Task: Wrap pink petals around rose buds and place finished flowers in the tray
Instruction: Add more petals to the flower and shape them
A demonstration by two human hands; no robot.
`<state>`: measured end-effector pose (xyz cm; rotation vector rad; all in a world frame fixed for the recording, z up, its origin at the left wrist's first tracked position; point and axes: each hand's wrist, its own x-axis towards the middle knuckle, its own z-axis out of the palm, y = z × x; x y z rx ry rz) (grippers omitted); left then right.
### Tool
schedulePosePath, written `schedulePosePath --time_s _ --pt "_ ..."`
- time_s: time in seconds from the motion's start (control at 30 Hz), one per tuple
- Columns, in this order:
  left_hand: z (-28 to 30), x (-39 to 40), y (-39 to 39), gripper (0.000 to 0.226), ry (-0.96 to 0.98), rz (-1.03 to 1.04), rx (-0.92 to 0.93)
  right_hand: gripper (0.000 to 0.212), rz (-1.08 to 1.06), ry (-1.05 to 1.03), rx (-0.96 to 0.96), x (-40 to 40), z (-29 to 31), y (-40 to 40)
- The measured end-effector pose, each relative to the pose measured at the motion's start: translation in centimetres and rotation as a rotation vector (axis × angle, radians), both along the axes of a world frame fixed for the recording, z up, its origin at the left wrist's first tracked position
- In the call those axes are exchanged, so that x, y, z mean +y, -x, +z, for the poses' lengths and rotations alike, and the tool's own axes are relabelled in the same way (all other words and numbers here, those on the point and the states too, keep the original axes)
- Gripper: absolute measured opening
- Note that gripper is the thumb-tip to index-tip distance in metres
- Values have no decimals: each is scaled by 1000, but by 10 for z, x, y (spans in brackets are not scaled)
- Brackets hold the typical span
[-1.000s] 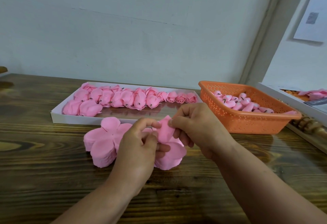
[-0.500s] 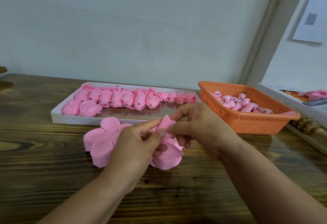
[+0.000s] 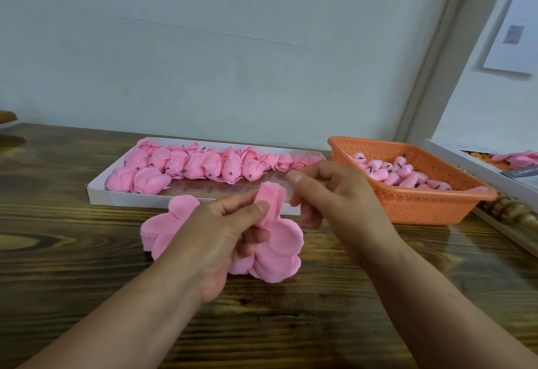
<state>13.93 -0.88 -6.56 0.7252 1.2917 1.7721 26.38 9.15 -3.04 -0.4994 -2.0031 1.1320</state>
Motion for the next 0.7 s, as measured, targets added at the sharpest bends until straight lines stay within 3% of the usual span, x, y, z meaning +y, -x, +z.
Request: schedulePosePath --time_s 0.07,0.13,0.2,0.23,0.3,0.4,0.6,0.7 --pt "3 -1 1 11 -16 9 -70 41 -31 -42 55 -6 -9 -8" --pt "5 -2 0 11 -29 -2 -107 45 0 -86 -83 -14 -25 -14" --pt "7 -2 -1 13 -31 -12 -118 33 -44 -217 -260 -18 -41 -15" --pt "7 -2 -1 16 -30 -17 -119 22 -67 -286 -258 -19 -45 -14" --pt "7 -3 -2 15 -27 -22 -124 7 -47 -377 -128 -19 -46 -13" --pt "6 -4 -3 20 -13 -36 -127 8 -16 -419 31 -17 -44 -12" --pt "8 -3 -6 16 -1 -42 -169 39 47 -519 12 -22 -42 -13" --pt "8 -3 -7 13 -9 -35 -192 28 -37 -532 72 -24 -47 -8"
